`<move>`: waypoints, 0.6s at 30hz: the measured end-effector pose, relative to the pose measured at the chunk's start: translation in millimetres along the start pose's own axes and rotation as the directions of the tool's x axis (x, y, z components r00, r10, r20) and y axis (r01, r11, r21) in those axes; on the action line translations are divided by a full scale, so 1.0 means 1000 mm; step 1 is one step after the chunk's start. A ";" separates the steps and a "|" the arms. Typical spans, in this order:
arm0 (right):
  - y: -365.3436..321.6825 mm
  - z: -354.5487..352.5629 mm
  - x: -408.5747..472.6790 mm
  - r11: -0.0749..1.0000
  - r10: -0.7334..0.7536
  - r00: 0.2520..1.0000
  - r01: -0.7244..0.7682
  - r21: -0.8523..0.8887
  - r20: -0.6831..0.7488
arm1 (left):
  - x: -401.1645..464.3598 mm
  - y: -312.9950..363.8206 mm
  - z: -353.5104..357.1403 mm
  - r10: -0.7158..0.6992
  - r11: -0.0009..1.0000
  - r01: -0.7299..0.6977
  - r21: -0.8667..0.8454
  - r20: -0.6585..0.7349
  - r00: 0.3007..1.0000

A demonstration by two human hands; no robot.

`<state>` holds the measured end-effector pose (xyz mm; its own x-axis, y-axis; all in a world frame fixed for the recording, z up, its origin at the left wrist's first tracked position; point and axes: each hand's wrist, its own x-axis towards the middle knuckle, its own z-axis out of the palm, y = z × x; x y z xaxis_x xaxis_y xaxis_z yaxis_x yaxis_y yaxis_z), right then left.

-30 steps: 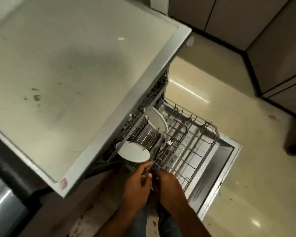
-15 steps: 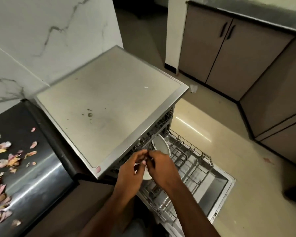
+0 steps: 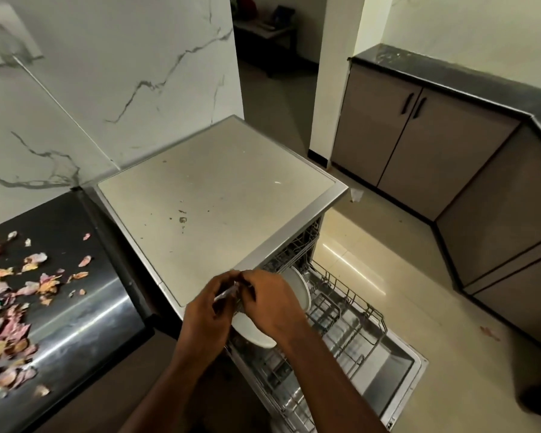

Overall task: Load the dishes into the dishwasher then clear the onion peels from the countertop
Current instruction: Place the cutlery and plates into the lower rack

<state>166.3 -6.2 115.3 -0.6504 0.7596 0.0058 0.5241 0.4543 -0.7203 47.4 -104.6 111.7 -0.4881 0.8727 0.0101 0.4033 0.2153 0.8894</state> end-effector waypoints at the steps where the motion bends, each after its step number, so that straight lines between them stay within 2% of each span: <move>1: -0.008 0.001 0.002 1.000 -0.011 1.000 0.011 -0.007 0.000 | -0.001 -0.002 -0.007 0.007 1.000 -0.007 -0.011 -0.005 1.000; 4: -0.032 0.007 0.008 0.998 -0.048 0.999 0.047 -0.033 -0.013 | -0.003 -0.004 -0.031 0.028 0.997 -0.028 -0.069 -0.007 1.000; 9: -0.086 0.035 0.016 0.995 -0.093 0.995 0.091 -0.039 -0.046 | -0.010 -0.020 -0.089 0.065 0.996 -0.067 -0.061 -0.041 0.997; 14: -0.150 0.079 0.017 0.987 -0.156 0.988 0.155 -0.043 -0.010 | -0.029 -0.036 -0.161 0.100 0.984 -0.112 -0.138 -0.089 0.991; 18: -0.192 0.119 0.018 0.981 -0.191 0.982 0.191 -0.039 -0.005 | -0.041 -0.067 -0.215 0.140 0.989 -0.146 -0.038 -0.135 0.981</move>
<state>-11.7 -135.6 171.4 -0.7359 0.6610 0.1469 0.4113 0.6087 -0.6785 -126.3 -249.1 150.3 -0.5269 0.8270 0.1958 0.4403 0.0686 0.8952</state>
